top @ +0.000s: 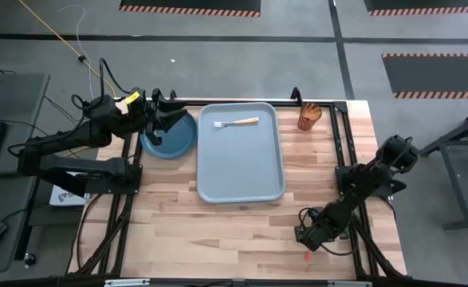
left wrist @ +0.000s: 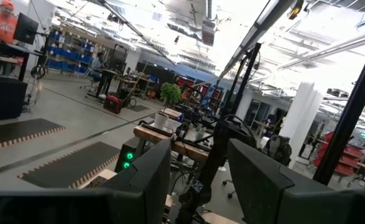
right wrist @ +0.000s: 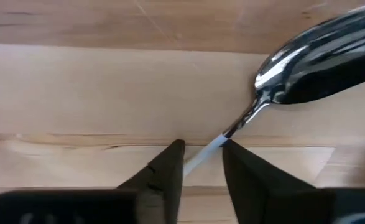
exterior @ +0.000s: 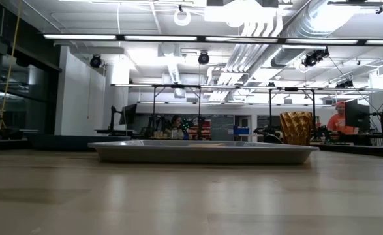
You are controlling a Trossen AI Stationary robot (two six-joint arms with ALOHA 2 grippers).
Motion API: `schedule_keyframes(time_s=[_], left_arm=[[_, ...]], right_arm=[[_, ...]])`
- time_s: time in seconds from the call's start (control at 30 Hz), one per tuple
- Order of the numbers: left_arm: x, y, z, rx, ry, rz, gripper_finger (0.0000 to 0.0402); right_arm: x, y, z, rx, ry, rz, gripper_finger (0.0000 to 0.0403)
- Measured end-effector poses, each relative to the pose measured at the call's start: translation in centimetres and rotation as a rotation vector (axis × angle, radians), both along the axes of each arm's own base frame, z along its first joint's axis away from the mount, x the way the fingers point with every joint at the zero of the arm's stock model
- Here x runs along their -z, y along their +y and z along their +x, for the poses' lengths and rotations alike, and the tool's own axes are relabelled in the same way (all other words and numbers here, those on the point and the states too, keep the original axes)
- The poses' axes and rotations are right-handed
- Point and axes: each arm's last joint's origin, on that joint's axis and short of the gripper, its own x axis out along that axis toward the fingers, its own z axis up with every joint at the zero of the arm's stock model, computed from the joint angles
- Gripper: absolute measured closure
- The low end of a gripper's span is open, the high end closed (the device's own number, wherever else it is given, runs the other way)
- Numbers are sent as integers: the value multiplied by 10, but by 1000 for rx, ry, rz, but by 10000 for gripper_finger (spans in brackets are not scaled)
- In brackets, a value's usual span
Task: Pick and place plate/cup/fork/spoon on tray
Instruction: Put the orange spoon below the light orange fork on the gray tray
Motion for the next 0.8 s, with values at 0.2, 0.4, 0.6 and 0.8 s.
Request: schedule_keyframes(time_s=[0.2, 0.4, 0.6, 0.8], left_arm=[[0, 0, 0, 0, 0, 0, 252], [0, 0, 0, 0, 0, 0, 252], [0, 0, 0, 0, -1, 1, 252], [0, 0, 0, 0, -1, 0, 252]], right_arm=[[0, -3, 0, -31, -6, -30, 395], [-9, -5, -7, -50, -56, -61, 397], [-40, -14, -20, -118, -202, -95, 401], [-81, -35, -21, -233, -499, -115, 402]])
